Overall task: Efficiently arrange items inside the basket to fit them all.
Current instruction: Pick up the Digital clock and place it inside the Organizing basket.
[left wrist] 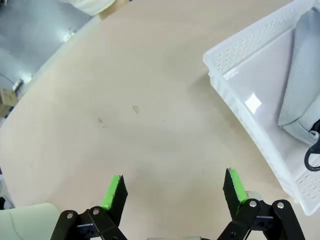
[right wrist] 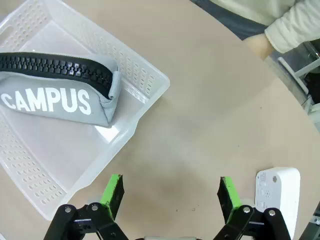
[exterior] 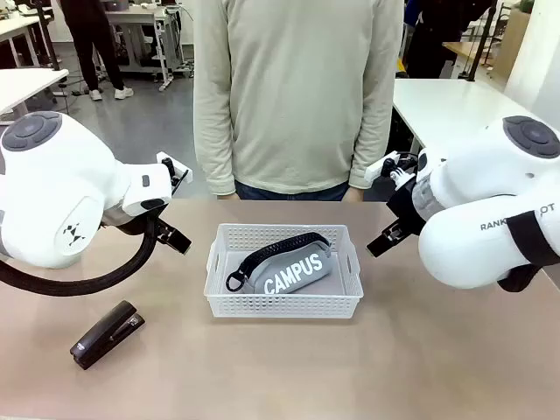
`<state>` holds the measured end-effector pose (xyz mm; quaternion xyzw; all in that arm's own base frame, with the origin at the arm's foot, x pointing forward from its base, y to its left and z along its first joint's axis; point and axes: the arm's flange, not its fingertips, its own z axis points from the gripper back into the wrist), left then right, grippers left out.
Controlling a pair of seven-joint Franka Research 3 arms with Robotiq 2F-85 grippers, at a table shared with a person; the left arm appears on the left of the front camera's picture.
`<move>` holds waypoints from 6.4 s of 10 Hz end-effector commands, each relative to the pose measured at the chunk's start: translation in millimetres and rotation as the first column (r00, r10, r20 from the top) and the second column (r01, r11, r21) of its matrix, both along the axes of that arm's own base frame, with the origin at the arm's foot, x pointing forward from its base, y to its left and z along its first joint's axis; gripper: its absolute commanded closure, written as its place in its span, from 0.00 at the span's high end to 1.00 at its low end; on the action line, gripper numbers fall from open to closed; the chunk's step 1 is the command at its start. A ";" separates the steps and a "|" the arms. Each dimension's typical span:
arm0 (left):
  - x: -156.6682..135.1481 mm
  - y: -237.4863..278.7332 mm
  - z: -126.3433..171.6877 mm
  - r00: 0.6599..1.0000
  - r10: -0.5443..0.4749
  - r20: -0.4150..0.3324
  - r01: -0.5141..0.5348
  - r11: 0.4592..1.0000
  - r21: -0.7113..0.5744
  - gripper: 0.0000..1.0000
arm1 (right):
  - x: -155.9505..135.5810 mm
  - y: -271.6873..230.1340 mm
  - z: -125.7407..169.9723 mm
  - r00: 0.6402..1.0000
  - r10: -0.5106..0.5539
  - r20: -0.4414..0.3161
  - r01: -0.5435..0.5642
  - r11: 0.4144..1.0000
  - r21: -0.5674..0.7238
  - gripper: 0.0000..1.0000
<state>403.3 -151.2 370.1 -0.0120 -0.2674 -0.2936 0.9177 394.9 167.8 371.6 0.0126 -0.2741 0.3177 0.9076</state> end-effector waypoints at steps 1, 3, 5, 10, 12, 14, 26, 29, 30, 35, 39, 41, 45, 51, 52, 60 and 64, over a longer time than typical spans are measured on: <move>0.0 0.0 0.1 1.000 0.000 0.000 0.000 1.000 0.000 1.00 | 0.0 0.0 0.0 1.000 0.000 0.000 0.000 1.000 0.000 1.00; 0.0 0.0 0.1 1.000 0.000 0.000 0.000 1.000 0.000 1.00 | 0.0 0.0 0.0 1.000 0.000 0.000 0.000 1.000 0.000 1.00; 0.0 0.0 0.1 1.000 0.000 0.000 0.000 1.000 0.000 1.00 | 0.0 0.0 0.0 1.000 0.000 0.000 0.000 1.000 0.000 1.00; 0.0 0.0 0.1 1.000 0.000 0.000 0.000 1.000 0.000 1.00 | 0.0 0.0 0.0 1.000 0.000 0.000 0.000 1.000 0.000 1.00; 0.0 0.0 0.1 1.000 0.000 0.000 0.000 1.000 0.000 1.00 | 0.0 0.0 0.0 1.000 0.000 0.000 0.000 1.000 0.000 1.00; 0.0 0.0 0.1 1.000 0.000 0.000 0.000 1.000 0.000 1.00 | 0.0 0.0 0.0 1.000 0.000 0.000 0.000 1.000 0.000 1.00; -85.7 198.0 189.9 0.914 0.099 -0.394 -0.370 0.602 -0.707 1.00 | -89.0 -261.8 168.6 0.880 -0.071 -0.469 0.440 0.490 0.752 1.00; -109.4 315.8 126.8 0.837 0.194 -0.512 -0.539 0.129 -0.832 1.00 | -136.3 -372.0 135.7 0.849 -0.178 -0.497 0.517 0.090 0.851 1.00; -125.8 341.5 107.5 0.823 0.221 -0.522 -0.534 -0.008 -0.845 1.00 | -148.3 -393.1 120.8 0.841 -0.188 -0.508 0.520 0.018 0.854 1.00; -138.8 388.5 96.5 0.762 0.274 -0.587 -0.577 -0.126 -0.807 1.00 | -166.5 -423.6 99.8 0.790 -0.243 -0.563 0.565 -0.069 0.822 1.00; -138.8 388.5 96.5 0.762 0.274 -0.587 -0.577 -0.126 -0.807 1.00 | -166.5 -423.6 99.8 0.790 -0.243 -0.563 0.565 -0.069 0.822 1.00; -138.8 388.5 96.5 0.762 0.274 -0.587 -0.577 -0.126 -0.807 1.00 | -166.5 -423.6 99.8 0.790 -0.243 -0.563 0.565 -0.069 0.822 1.00; -138.8 388.5 96.5 0.762 0.274 -0.587 -0.577 -0.126 -0.807 1.00 | -143.3 -402.4 105.4 0.796 -0.244 -0.554 0.590 0.111 0.800 1.00; -138.8 388.5 96.5 0.762 0.274 -0.587 -0.577 -0.126 -0.807 1.00 | -2.0 -229.5 85.4 0.774 -0.390 -0.499 0.559 0.791 0.248 1.00; -138.8 388.5 96.5 0.762 0.274 -0.587 -0.577 -0.126 -0.807 1.00 | 13.2 -213.2 78.3 0.782 -0.444 -0.437 0.555 0.815 0.166 1.00; -138.8 388.5 96.5 0.762 0.274 -0.587 -0.577 -0.126 -0.807 1.00 | 45.6 -175.2 65.2 0.656 -0.712 -0.251 0.690 0.700 -0.182 1.00; -138.8 388.5 96.5 0.762 0.274 -0.587 -0.577 -0.126 -0.807 1.00 | 104.6 -167.2 33.1 0.614 -0.703 -0.360 0.676 0.703 -0.220 1.00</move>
